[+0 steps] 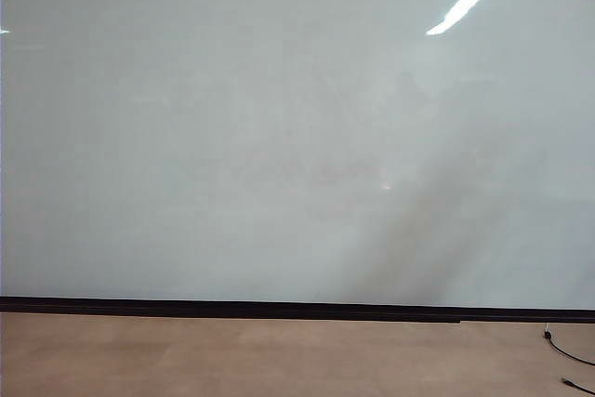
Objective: Pick up the pen on the shelf to the right of the whiteboard and write the letter A.
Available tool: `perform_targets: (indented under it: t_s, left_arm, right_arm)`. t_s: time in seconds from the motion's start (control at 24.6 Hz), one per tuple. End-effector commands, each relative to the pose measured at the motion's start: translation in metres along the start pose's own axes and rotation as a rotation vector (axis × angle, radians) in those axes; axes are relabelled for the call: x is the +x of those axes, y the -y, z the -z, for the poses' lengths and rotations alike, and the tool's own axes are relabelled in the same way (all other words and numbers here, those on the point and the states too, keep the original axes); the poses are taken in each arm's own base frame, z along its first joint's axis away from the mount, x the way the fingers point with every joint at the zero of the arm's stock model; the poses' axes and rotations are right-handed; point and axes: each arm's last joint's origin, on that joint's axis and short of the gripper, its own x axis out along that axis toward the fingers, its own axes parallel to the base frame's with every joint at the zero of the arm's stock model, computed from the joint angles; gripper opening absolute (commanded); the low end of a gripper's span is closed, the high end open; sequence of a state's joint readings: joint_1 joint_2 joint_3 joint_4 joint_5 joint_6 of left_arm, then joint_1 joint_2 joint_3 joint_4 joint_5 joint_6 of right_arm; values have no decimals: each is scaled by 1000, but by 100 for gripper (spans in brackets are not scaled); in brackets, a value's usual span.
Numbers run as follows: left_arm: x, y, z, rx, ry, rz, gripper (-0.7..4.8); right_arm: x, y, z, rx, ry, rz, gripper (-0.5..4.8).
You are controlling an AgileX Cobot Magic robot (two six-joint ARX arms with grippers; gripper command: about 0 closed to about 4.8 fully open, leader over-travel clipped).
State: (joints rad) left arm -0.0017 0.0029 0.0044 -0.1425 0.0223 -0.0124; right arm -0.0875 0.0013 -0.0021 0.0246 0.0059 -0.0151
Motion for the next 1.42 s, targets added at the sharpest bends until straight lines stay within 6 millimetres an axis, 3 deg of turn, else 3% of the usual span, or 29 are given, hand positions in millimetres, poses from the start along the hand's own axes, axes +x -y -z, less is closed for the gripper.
perform_targets:
  t_s: [0.04, 0.45, 0.65, 0.93, 1.01, 1.1, 1.18, 1.42]
  left_arm:
    - [0, 0, -2, 4, 10, 0, -5]
    - [0, 0, -2, 5, 10, 0, -4]
    - [0, 0, -2, 4, 10, 0, -4]
    - [0, 0, -2, 5, 10, 0, -5]
    - [0, 0, -2, 5, 10, 0, -5]
    - [0, 0, -2, 5, 10, 0, -5]
    - [0, 0, -2, 5, 10, 0, -4]
    - [0, 0, -2, 4, 10, 0, -4]
  right_arm:
    - [0, 0, -2, 4, 13, -1, -6]
    - [0, 0, -2, 4, 9, 12, -6]
    - [-2, 10, 6, -21, -77, 355, -6]
    - [-1, 6, 6, -17, -80, 219, 3]
    - [-1, 6, 6, -17, -78, 214, 160]
    - [-1, 6, 6, -21, -78, 215, 241]
    - [-1, 6, 5, -20, -69, 217, 286]
    - [-1, 6, 4, -2, -53, 218, 288]
